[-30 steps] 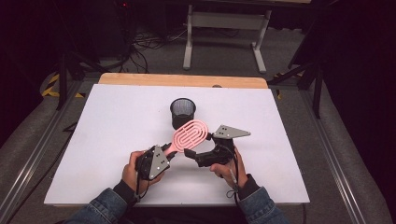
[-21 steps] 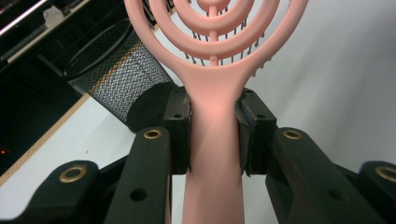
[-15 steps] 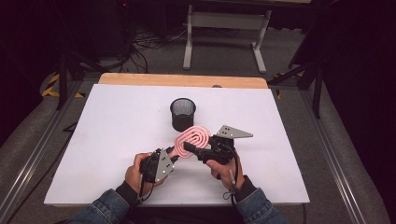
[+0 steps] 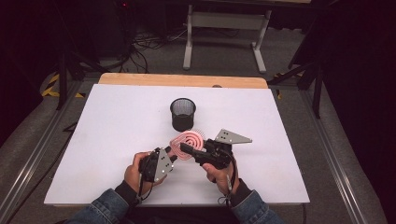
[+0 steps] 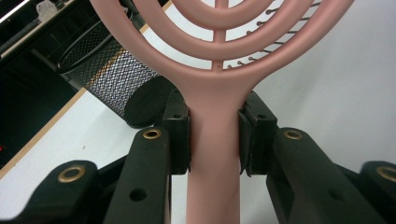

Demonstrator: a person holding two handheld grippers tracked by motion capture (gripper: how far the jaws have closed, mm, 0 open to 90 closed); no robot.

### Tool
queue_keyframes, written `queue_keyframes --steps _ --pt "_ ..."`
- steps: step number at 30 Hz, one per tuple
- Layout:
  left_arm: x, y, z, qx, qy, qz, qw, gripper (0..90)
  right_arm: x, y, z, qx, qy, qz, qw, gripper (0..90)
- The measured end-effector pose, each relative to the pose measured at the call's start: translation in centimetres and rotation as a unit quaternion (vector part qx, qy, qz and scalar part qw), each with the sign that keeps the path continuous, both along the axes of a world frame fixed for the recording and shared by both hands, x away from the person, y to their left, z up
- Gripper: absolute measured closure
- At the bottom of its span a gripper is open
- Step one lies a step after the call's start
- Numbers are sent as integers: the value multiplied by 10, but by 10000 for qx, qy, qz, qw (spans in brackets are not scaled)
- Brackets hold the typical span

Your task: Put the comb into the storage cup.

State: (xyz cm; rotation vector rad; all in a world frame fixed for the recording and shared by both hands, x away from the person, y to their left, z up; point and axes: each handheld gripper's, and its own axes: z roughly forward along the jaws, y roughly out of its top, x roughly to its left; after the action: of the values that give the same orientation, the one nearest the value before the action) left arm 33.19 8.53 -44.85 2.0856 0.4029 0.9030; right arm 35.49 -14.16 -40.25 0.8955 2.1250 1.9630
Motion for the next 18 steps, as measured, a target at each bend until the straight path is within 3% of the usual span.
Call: queue_keyframes --steps 8,18 --pt "-1 0 1 11 -126 -18 9999 667 -5 0 3 -39 -221 5 9997 622" --pt "0 1 2 25 -113 -124 9999 621 -10 1 5 -126 -515 81 9986 623"
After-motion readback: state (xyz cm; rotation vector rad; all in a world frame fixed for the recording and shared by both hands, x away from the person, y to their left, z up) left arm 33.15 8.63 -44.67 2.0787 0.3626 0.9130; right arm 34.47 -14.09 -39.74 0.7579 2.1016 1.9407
